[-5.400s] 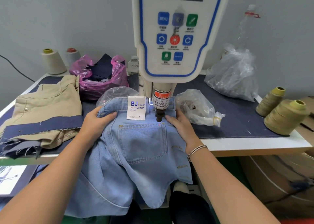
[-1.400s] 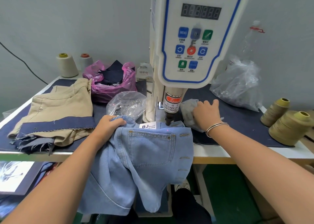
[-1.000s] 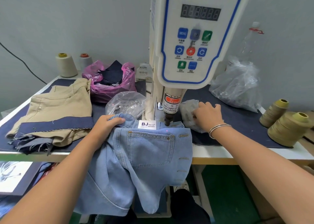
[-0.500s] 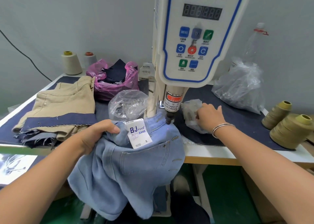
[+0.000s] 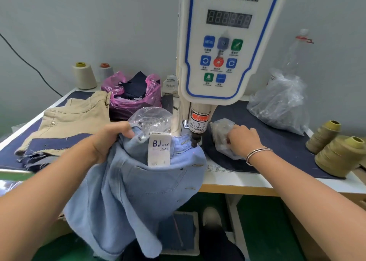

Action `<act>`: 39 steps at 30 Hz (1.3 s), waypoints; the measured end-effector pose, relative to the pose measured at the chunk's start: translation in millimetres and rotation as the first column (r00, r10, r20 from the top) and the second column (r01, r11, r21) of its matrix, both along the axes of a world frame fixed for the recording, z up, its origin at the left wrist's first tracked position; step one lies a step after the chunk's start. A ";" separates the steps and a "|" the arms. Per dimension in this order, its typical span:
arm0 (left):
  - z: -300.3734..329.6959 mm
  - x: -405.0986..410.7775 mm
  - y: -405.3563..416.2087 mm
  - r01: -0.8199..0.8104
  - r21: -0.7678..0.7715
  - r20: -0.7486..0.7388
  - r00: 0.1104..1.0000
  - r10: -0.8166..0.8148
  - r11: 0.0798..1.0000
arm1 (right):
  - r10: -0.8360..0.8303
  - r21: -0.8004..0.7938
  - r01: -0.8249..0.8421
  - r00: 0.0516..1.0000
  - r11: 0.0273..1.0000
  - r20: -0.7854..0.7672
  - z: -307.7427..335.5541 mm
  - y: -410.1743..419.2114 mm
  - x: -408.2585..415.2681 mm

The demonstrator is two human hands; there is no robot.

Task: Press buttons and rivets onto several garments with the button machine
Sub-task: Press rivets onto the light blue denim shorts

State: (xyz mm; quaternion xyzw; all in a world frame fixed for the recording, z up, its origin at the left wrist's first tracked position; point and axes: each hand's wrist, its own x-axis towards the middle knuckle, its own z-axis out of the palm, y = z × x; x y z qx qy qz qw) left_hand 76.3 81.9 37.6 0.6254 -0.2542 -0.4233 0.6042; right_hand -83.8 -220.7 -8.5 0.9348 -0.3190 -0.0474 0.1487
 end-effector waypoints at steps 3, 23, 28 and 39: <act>-7.1 -27.9 -15.1 0.169 0.112 0.173 0.967 -0.186 0.979 | -0.012 0.005 0.012 1.000 1.000 0.003 -1.3 -1.2 0.2; -26.6 -14.5 -7.6 -0.326 -0.484 -0.387 0.912 0.135 0.812 | 0.084 0.089 -0.102 0.979 0.991 0.186 6.4 -6.3 -20.3; -29.7 -10.2 -14.0 -0.284 -0.176 -0.085 0.958 0.273 0.943 | 0.063 0.140 -0.200 0.760 0.970 0.647 13.0 0.9 -30.1; -42.2 -31.7 -25.0 -0.116 -0.300 -0.499 0.865 -0.052 0.947 | -0.629 0.858 -0.510 0.647 0.065 0.432 8.6 96.8 -39.2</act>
